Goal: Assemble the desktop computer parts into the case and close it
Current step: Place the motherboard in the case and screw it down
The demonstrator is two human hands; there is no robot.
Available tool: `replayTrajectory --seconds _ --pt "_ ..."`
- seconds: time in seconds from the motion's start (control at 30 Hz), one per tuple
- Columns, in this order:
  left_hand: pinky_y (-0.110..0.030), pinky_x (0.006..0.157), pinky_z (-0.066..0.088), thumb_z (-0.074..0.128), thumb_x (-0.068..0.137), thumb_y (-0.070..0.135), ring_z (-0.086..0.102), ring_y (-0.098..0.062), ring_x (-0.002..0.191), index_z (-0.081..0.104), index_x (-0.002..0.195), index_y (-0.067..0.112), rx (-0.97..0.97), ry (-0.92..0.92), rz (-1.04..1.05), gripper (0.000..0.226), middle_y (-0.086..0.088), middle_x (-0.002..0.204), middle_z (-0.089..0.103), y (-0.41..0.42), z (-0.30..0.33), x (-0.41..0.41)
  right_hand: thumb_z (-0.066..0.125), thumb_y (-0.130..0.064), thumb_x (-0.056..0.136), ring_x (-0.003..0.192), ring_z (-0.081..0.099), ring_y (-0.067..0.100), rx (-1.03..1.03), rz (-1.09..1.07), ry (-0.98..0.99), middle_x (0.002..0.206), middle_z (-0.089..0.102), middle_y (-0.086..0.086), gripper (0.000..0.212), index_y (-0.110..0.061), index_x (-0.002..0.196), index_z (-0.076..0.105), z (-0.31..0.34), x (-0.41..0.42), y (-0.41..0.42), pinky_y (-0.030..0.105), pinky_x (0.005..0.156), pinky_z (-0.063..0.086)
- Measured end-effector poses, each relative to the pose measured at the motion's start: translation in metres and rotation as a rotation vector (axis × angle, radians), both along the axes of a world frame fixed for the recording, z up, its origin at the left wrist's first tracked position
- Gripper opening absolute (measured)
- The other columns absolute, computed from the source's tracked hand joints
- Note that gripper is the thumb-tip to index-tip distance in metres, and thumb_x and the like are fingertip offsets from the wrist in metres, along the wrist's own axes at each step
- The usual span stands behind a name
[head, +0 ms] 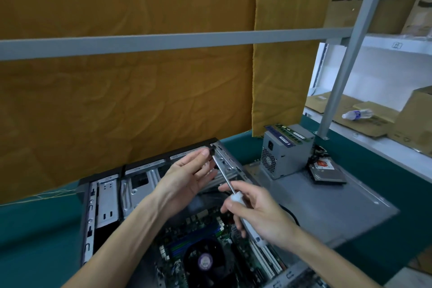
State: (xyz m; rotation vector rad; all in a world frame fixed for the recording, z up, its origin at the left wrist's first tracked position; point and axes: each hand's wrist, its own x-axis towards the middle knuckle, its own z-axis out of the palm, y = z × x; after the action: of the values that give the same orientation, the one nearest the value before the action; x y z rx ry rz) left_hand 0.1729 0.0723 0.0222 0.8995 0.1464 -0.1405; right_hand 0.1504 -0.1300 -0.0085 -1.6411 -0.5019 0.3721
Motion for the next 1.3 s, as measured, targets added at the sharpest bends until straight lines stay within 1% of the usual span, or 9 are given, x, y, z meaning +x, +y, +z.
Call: replayTrajectory --seconds 0.13,0.3,0.57,0.7,0.8,0.87,1.07,1.17,1.3 --pt "-0.026 0.072 0.062 0.074 0.084 0.015 0.075 -0.016 0.09 0.082 0.092 0.014 -0.017 0.009 -0.026 0.012 -0.007 0.1 0.076 0.0 0.004 -0.001 0.061 -0.012 0.102 0.059 0.056 0.016 -0.036 0.003 -0.012 0.098 0.074 0.007 0.037 -0.025 0.136 0.058 -0.004 0.0 0.0 0.03 0.049 0.052" --pt "-0.024 0.07 0.061 0.074 0.083 0.013 0.075 -0.015 0.088 0.081 0.095 0.011 -0.029 0.022 -0.032 0.015 -0.006 0.097 0.077 0.0 0.003 -0.001 0.062 -0.011 0.101 0.057 0.056 0.016 -0.043 -0.014 -0.037 0.1 0.074 0.006 0.038 -0.027 0.135 0.059 -0.006 0.002 0.002 0.031 0.048 0.051" --pt "-0.027 0.088 0.059 0.073 0.084 0.017 0.074 -0.014 0.086 0.083 0.091 0.015 0.026 -0.019 -0.009 0.012 -0.005 0.095 0.076 0.0 0.003 0.001 0.064 -0.009 0.099 0.057 0.056 0.015 -0.04 -0.029 -0.072 0.097 0.073 0.009 0.037 -0.025 0.132 0.06 -0.01 0.005 0.003 0.03 0.048 0.05" --pt "-0.03 0.092 0.058 0.072 0.087 0.016 0.073 -0.015 0.089 0.08 0.095 0.012 0.016 -0.028 0.01 0.012 -0.005 0.096 0.075 0.001 0.003 -0.001 0.069 -0.012 0.096 0.059 0.058 0.019 -0.018 -0.047 -0.096 0.092 0.069 0.021 0.034 -0.027 0.127 0.065 -0.013 0.007 0.002 0.032 0.049 0.051" --pt "-0.032 0.093 0.057 0.069 0.09 0.014 0.072 -0.017 0.092 0.078 0.098 0.01 0.005 -0.021 0.022 0.012 -0.006 0.097 0.074 0.002 0.003 -0.002 0.072 -0.012 0.095 0.058 0.06 0.021 0.005 -0.068 -0.091 0.084 0.067 0.011 0.029 -0.023 0.121 0.066 -0.015 0.009 0.002 0.032 0.049 0.052" --pt "-0.031 0.091 0.058 0.068 0.093 0.012 0.073 -0.017 0.093 0.078 0.098 0.009 -0.012 -0.019 0.031 0.012 -0.007 0.098 0.074 0.001 0.004 -0.001 0.073 -0.012 0.094 0.058 0.06 0.021 0.009 -0.075 -0.081 0.084 0.067 0.008 0.027 -0.018 0.119 0.064 -0.016 0.01 0.002 0.031 0.049 0.051" --pt "-0.031 0.092 0.058 0.071 0.089 0.014 0.072 -0.017 0.096 0.075 0.105 0.008 -0.014 -0.026 0.015 0.017 -0.006 0.1 0.074 0.001 0.0 0.0 0.073 -0.01 0.094 0.057 0.059 0.02 0.003 -0.106 -0.042 0.09 0.069 0.019 0.03 -0.008 0.109 0.047 -0.013 0.011 -0.001 0.03 0.046 0.049" --pt "-0.028 0.089 0.06 0.072 0.087 0.015 0.073 -0.016 0.096 0.079 0.096 0.01 -0.047 -0.013 0.002 0.012 -0.007 0.099 0.074 0.002 0.0 0.0 0.074 -0.009 0.093 0.061 0.06 0.018 0.014 -0.108 -0.025 0.094 0.071 0.023 0.032 -0.007 0.107 0.045 -0.01 0.011 -0.002 0.031 0.047 0.05" --pt "-0.025 0.084 0.061 0.072 0.087 0.016 0.073 -0.016 0.095 0.079 0.092 0.01 -0.076 -0.006 -0.002 0.01 -0.008 0.097 0.074 0.002 0.001 0.0 0.067 -0.017 0.099 0.059 0.059 0.019 0.009 -0.042 -0.004 0.102 0.075 0.013 0.027 -0.007 0.108 0.043 -0.004 0.01 -0.005 0.029 0.041 0.048"
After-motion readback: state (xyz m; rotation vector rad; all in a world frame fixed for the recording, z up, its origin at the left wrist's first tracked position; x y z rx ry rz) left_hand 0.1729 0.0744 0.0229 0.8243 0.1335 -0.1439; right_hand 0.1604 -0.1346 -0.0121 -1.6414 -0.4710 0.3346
